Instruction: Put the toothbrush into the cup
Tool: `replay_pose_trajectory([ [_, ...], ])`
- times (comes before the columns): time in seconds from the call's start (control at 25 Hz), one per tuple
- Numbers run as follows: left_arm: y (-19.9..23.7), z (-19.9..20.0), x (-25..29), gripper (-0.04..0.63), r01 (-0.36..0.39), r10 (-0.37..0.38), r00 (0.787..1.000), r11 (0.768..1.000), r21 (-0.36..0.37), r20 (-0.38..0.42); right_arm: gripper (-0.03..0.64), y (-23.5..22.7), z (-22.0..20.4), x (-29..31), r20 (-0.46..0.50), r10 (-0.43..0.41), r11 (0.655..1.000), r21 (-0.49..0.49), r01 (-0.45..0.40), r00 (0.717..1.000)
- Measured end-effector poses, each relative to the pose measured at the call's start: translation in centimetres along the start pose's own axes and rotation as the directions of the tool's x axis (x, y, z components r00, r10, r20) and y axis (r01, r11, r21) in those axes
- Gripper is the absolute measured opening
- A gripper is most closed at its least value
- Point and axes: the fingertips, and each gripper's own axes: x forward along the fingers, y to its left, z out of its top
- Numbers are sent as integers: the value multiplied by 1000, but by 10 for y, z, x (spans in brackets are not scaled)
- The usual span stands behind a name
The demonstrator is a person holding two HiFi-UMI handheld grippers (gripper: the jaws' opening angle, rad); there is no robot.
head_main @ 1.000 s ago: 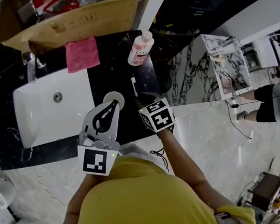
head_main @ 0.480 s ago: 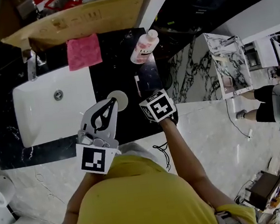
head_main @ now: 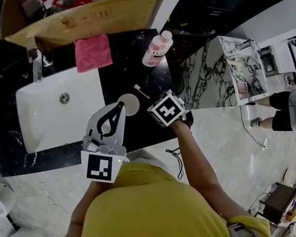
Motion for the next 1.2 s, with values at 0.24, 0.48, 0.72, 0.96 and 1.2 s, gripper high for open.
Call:
replay_pose_trajectory([
  [0.24,0,1,0,3,12,-12,1000,1000,-3,2,55,1,10,-10,97,-3,999,51,-2,995],
  [0.48,-5,7,1,3,26,-26,1000,1000,6,15,55,-1,31,-42,248,-56,995,99,32,967],
  [0.72,-9,12,-1,3,29,-30,999,999,17,30,55,4,49,-74,401,-111,989,134,62,909],
  [0.96,-11,16,-5,3,29,-30,999,999,31,34,55,6,66,-106,571,-189,977,191,95,799],
  [1.2,-15,17,-9,3,30,-32,999,999,32,36,55,2,71,-136,716,-270,957,271,100,643],
])
